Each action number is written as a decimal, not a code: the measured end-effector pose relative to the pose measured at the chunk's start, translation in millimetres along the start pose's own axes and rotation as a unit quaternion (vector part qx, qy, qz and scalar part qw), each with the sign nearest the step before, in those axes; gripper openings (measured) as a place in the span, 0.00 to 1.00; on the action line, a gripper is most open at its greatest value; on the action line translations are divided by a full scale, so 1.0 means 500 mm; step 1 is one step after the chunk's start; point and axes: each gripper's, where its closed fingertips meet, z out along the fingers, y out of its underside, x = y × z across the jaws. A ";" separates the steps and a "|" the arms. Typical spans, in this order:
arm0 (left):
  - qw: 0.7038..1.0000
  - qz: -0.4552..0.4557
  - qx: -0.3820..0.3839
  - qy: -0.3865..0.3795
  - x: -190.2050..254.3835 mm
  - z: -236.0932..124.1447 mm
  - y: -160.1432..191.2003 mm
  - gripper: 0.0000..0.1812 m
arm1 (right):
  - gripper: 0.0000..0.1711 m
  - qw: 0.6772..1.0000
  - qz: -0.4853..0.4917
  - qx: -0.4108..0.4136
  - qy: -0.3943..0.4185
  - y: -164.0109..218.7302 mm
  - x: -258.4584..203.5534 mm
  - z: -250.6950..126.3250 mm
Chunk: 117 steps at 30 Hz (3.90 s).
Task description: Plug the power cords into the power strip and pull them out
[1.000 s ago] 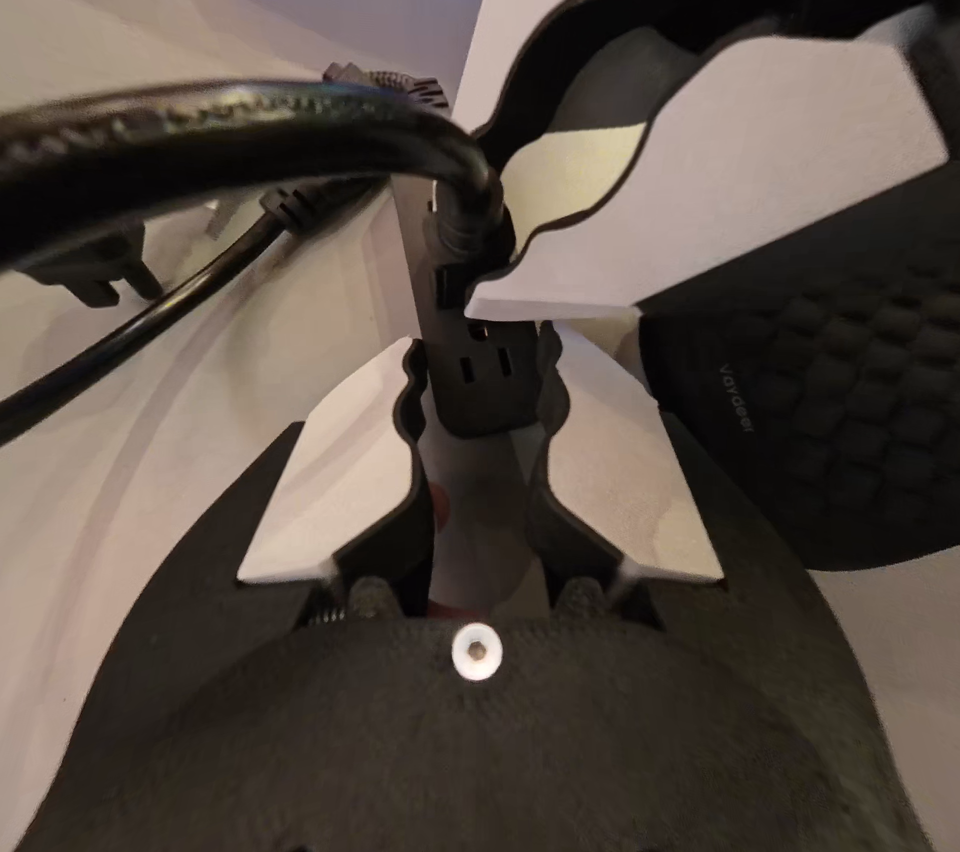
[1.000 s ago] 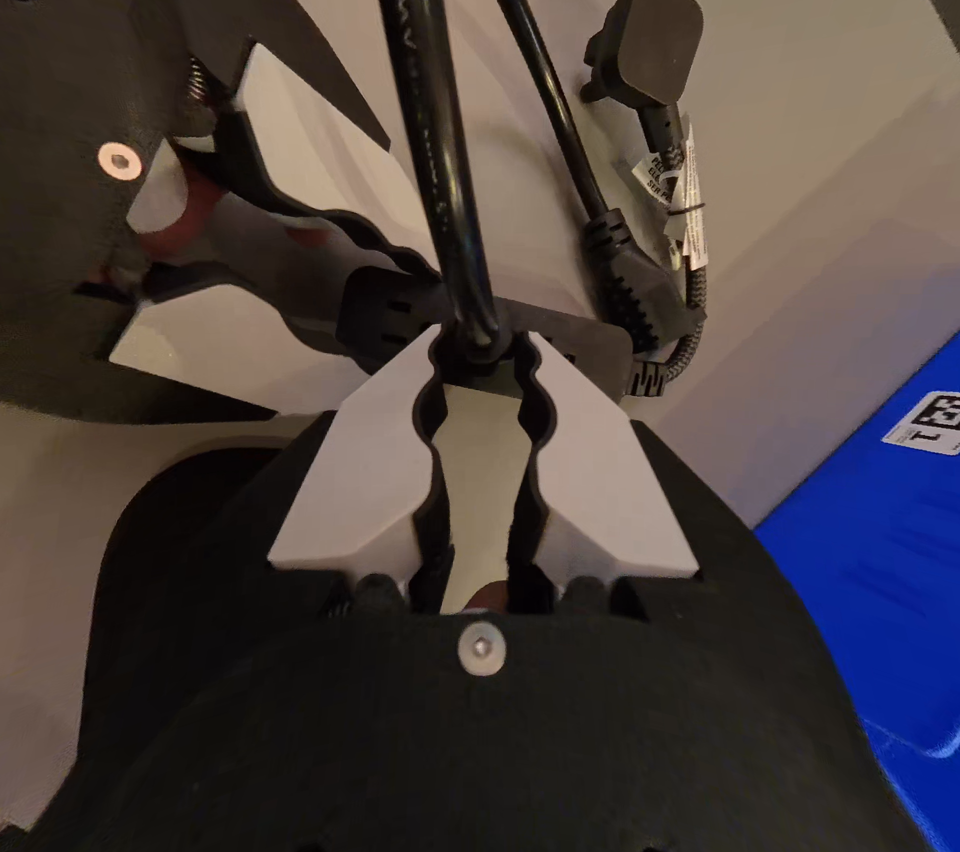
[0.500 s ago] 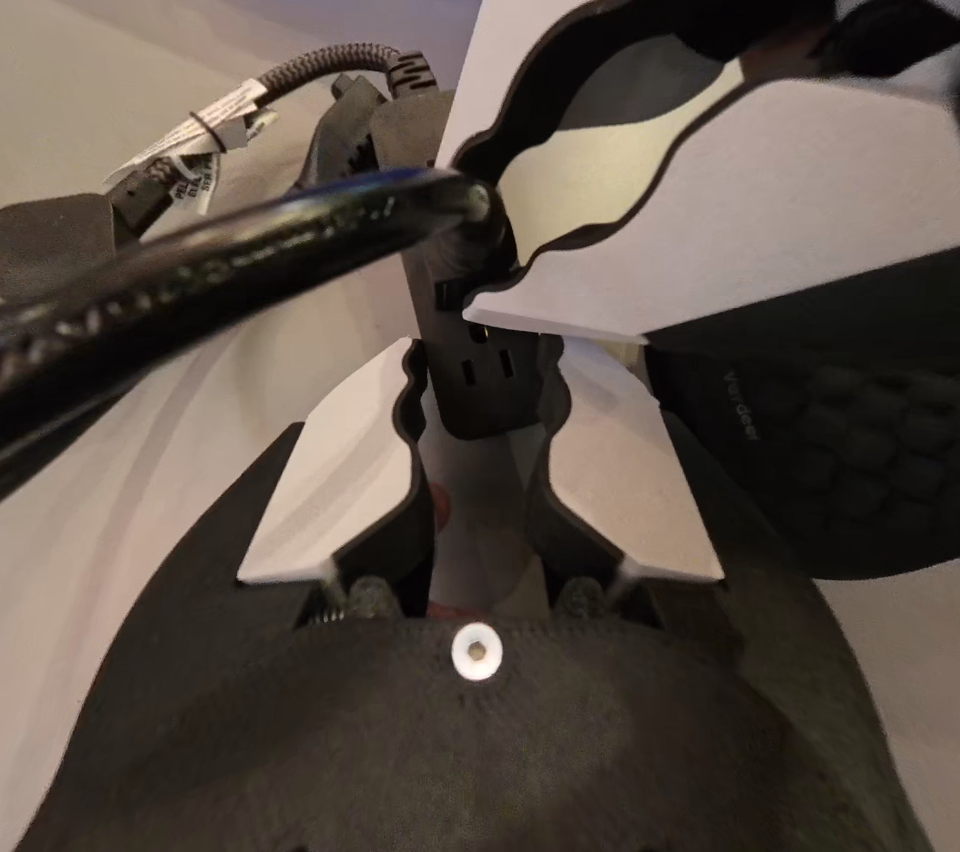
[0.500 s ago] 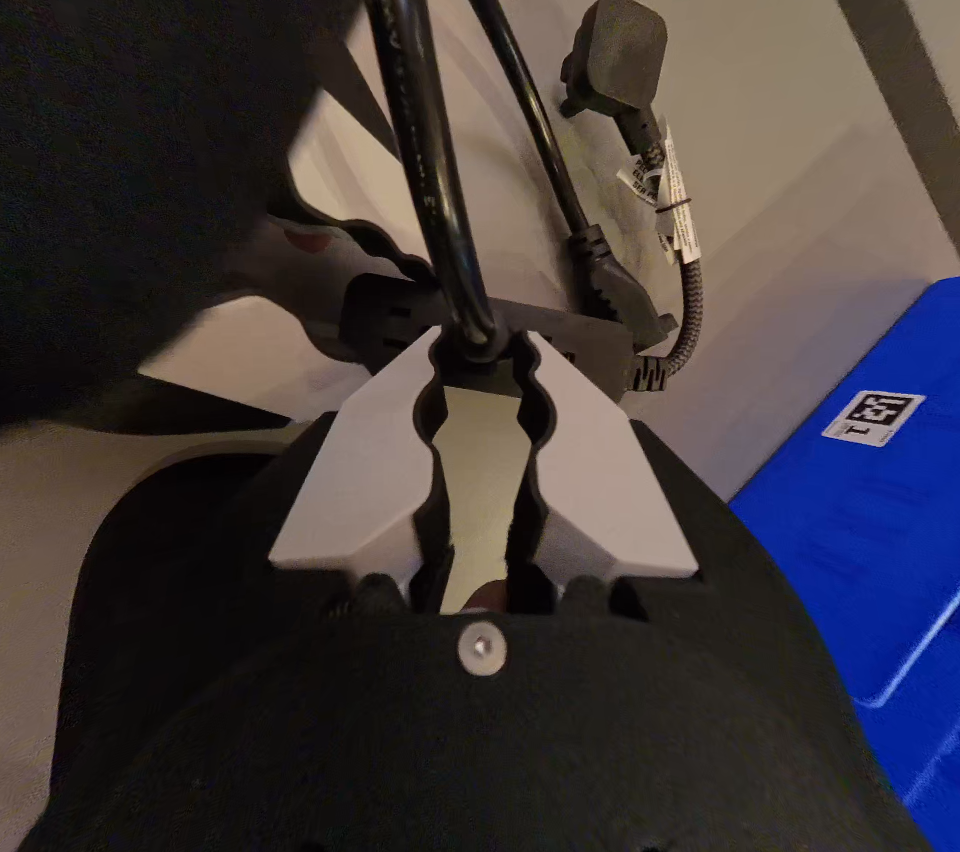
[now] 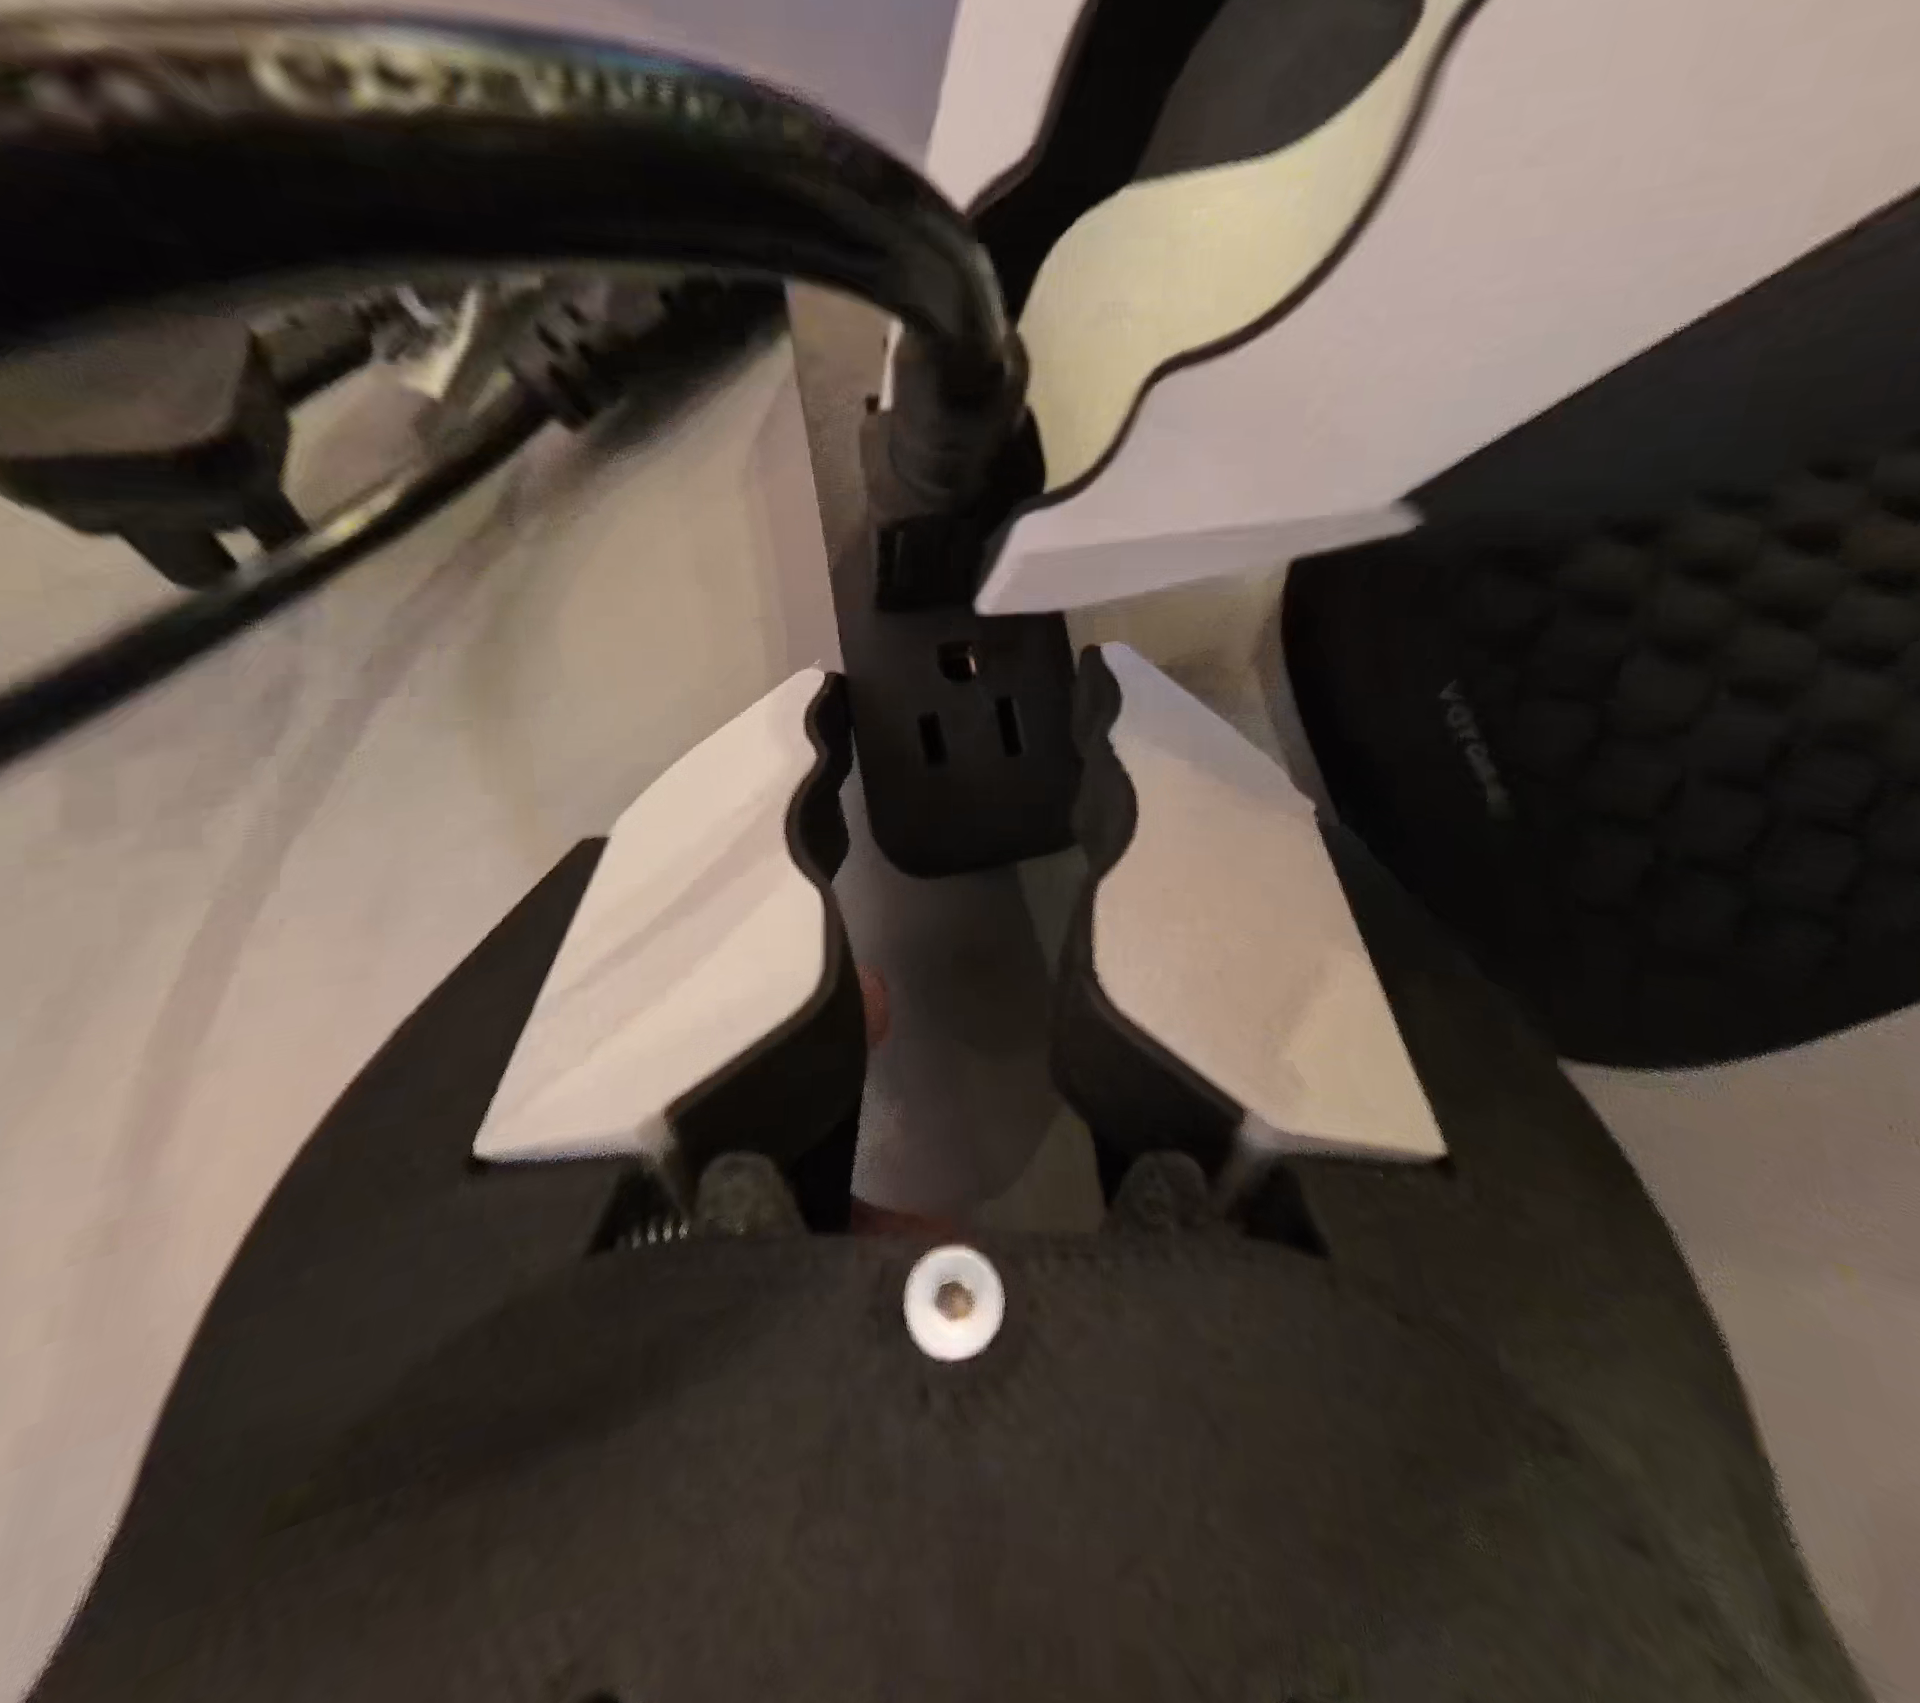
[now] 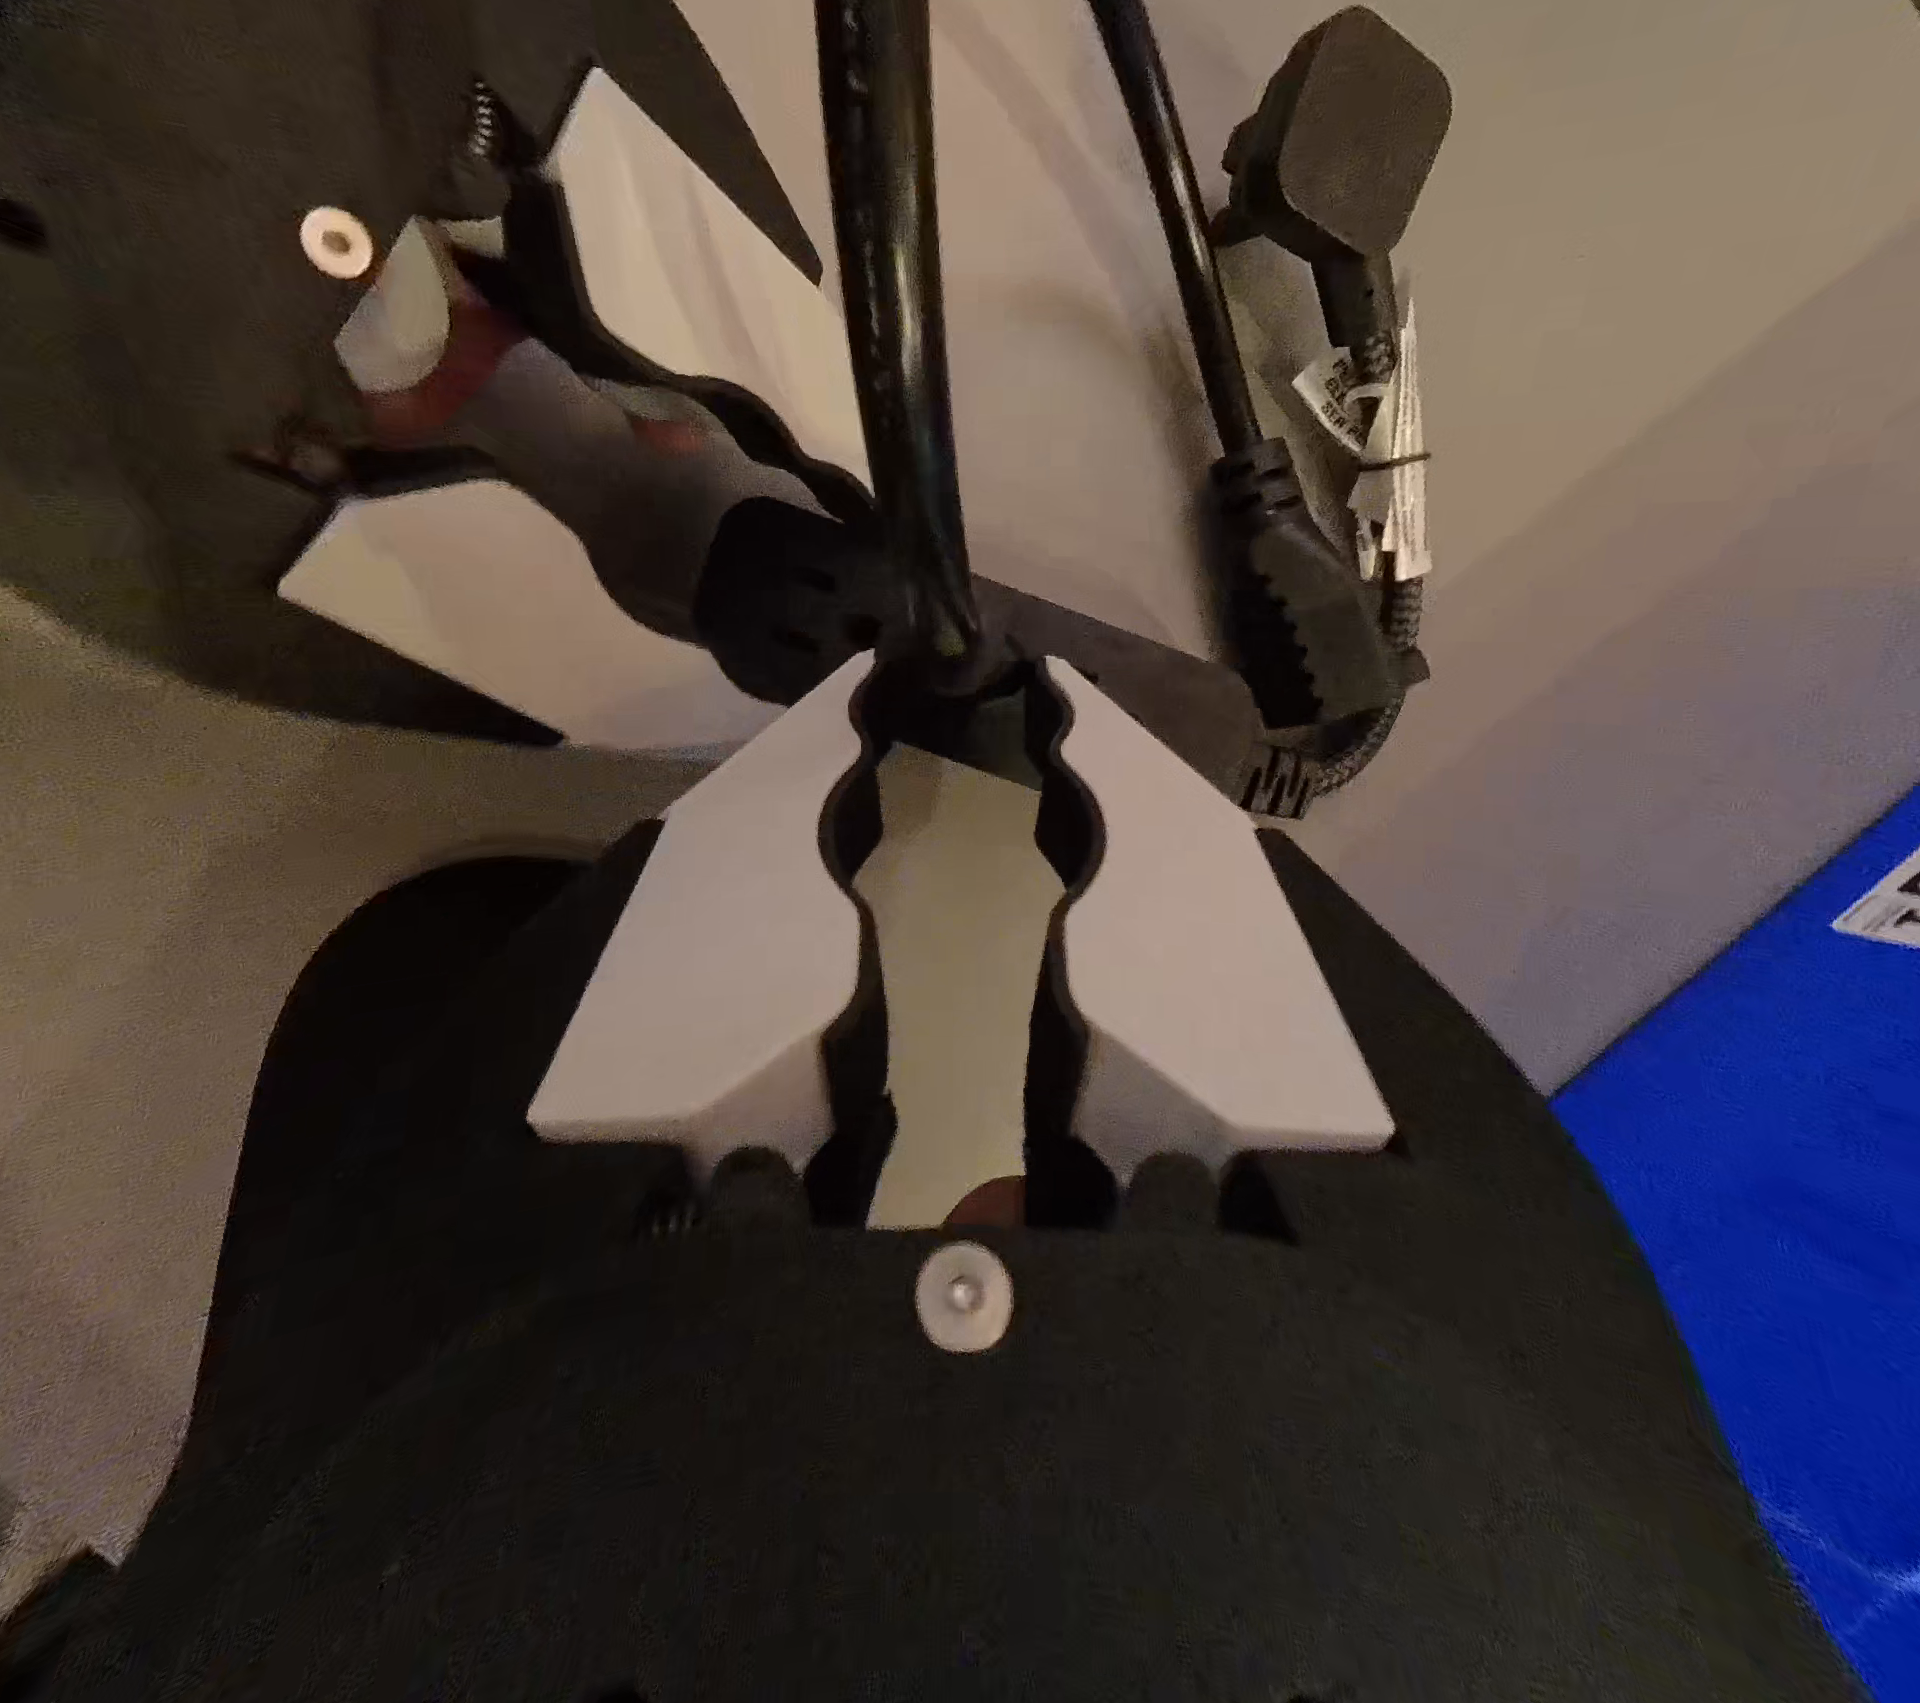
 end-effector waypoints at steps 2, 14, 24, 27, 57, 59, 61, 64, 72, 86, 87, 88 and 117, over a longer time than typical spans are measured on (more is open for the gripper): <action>1.000 0.013 -0.010 0.023 0.002 -0.010 0.010 0.23 | 0.14 0.999 -0.031 0.024 -0.033 -0.014 -0.011 -0.022; 0.967 0.177 -0.097 0.156 0.000 -0.079 0.083 0.23 | 0.10 0.960 -0.220 -0.016 -0.173 0.011 -0.074 0.010; 0.959 0.224 -0.143 0.101 -0.108 -0.102 0.099 0.23 | 0.13 0.976 -0.157 0.044 -0.144 -0.035 -0.067 0.029; 0.966 0.198 -0.141 0.084 -0.119 -0.114 0.105 0.24 | 0.16 0.974 -0.173 0.031 -0.142 -0.029 -0.049 0.035; 0.997 -0.058 0.004 -0.058 -0.160 -0.142 0.108 0.31 | 0.07 0.986 -0.008 0.128 -0.109 -0.142 -0.140 0.089; 0.997 -0.059 0.014 -0.057 -0.163 -0.136 0.105 0.28 | 0.07 0.987 0.001 0.135 -0.088 -0.146 -0.144 0.091; 0.998 -0.053 0.005 -0.047 -0.172 -0.139 0.107 0.24 | 0.08 0.987 0.008 0.140 -0.079 -0.152 -0.153 0.093; 0.999 -0.027 -0.010 -0.026 -0.186 -0.140 0.109 0.20 | 0.09 0.985 0.015 0.128 -0.113 -0.150 -0.174 0.097; 0.998 0.047 -0.042 0.007 -0.184 -0.137 0.103 0.20 | 0.23 0.970 -0.167 0.161 -0.069 -0.191 -0.124 -0.035; 0.988 -0.134 0.015 -0.078 -0.164 -0.151 0.126 0.28 | 0.33 0.817 -0.560 -0.007 -0.137 -0.272 -0.066 -0.005; 0.985 -0.144 0.023 -0.088 -0.166 -0.150 0.125 0.29 | 0.32 0.804 -0.576 -0.030 -0.144 -0.268 -0.062 0.008; 0.984 -0.147 0.028 -0.094 -0.166 -0.151 0.125 0.28 | 0.32 0.792 -0.589 -0.045 -0.156 -0.263 -0.063 0.019; 0.973 0.145 0.029 -0.176 -0.121 -0.167 0.104 0.18 | 0.12 0.767 -0.584 -0.097 -0.246 -0.202 -0.068 0.131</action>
